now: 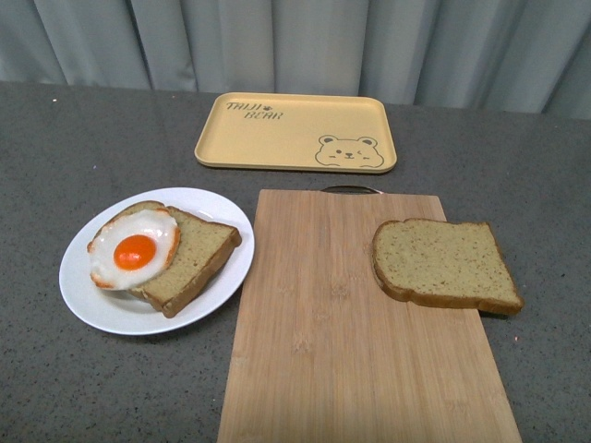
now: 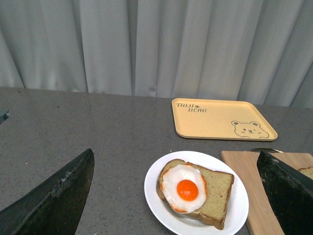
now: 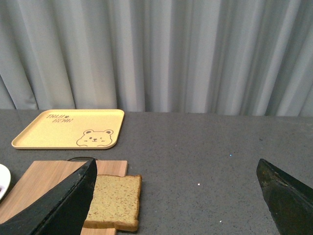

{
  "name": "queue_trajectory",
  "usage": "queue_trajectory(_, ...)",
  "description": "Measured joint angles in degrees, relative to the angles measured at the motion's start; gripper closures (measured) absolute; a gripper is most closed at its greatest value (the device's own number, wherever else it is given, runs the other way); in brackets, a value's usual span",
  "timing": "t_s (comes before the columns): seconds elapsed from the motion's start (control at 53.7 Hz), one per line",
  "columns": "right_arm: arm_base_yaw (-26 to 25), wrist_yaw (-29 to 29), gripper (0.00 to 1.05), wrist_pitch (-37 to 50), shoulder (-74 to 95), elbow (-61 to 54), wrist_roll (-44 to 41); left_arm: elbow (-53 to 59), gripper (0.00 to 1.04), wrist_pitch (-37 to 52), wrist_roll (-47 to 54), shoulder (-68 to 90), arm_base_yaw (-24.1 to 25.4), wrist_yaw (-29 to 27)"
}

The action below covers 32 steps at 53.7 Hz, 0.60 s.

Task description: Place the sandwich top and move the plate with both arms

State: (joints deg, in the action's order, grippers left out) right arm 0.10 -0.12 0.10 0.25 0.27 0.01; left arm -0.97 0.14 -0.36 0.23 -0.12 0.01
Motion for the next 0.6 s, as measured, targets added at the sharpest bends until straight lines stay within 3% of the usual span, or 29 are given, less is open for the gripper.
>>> queue_trajectory(0.596, 0.0, 0.0, 0.09, 0.0, 0.0, 0.0, 0.0, 0.0, 0.07, 0.0, 0.0, 0.0, 0.0, 0.0)
